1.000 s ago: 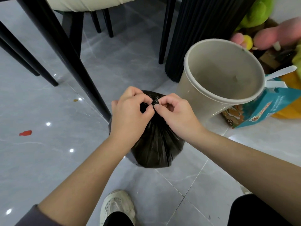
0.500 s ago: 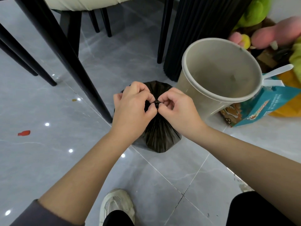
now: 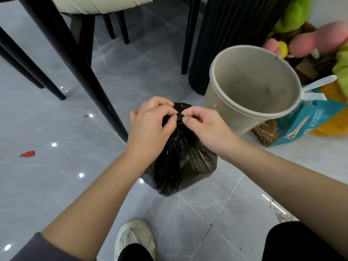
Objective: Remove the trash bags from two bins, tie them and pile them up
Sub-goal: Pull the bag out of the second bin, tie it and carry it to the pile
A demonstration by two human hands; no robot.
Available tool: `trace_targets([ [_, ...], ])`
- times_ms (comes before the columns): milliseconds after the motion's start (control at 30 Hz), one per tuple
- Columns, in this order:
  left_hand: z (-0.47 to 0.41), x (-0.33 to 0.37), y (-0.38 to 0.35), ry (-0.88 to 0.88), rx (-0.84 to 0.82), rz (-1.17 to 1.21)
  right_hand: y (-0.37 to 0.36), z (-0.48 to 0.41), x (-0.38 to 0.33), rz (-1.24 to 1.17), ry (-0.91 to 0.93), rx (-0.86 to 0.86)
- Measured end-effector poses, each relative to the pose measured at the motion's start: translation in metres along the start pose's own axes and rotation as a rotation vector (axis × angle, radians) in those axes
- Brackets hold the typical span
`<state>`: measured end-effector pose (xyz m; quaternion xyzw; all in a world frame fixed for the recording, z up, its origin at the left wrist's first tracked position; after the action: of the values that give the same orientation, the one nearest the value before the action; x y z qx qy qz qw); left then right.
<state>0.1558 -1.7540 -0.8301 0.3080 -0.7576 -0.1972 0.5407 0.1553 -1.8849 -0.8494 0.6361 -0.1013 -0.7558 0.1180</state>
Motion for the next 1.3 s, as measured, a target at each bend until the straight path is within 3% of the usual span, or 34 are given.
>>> trace_targets([
  [167,0.001,0.005,-0.007,-0.005,-0.022,-0.015,0.016,-0.001,-0.006,0.074,0.118,0.222],
  [333,0.002,0.006,-0.009,0.003,-0.021,0.054,0.019,0.001,-0.013,0.111,0.223,0.294],
  [500,0.002,0.006,-0.005,-0.042,-0.023,-0.044,0.012,0.001,-0.014,0.213,0.264,0.215],
  [833,0.008,0.018,0.006,-0.186,0.008,-0.153,-0.001,0.000,-0.006,0.267,0.131,0.017],
  [1033,0.001,0.012,0.008,-0.190,0.009,-0.180,0.005,0.001,0.000,0.112,0.039,0.090],
  [1133,0.000,0.006,-0.003,-0.127,-0.090,-0.101,0.011,0.000,-0.004,0.208,0.144,0.184],
  [1300,0.003,-0.016,-0.023,0.230,-0.301,0.189,0.012,0.001,-0.007,0.342,0.255,0.230],
])
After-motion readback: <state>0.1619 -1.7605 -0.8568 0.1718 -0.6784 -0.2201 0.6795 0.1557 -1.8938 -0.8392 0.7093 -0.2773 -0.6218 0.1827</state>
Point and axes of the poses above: each hand's wrist, its own z-axis away from the middle knuckle, its own y-axis out of the back of the hand, x = y × z, the point moved 8 cm from there along -z, towards the middle knuckle, and after that the axes turned 10 degrees about x, right-handed, at the moved point
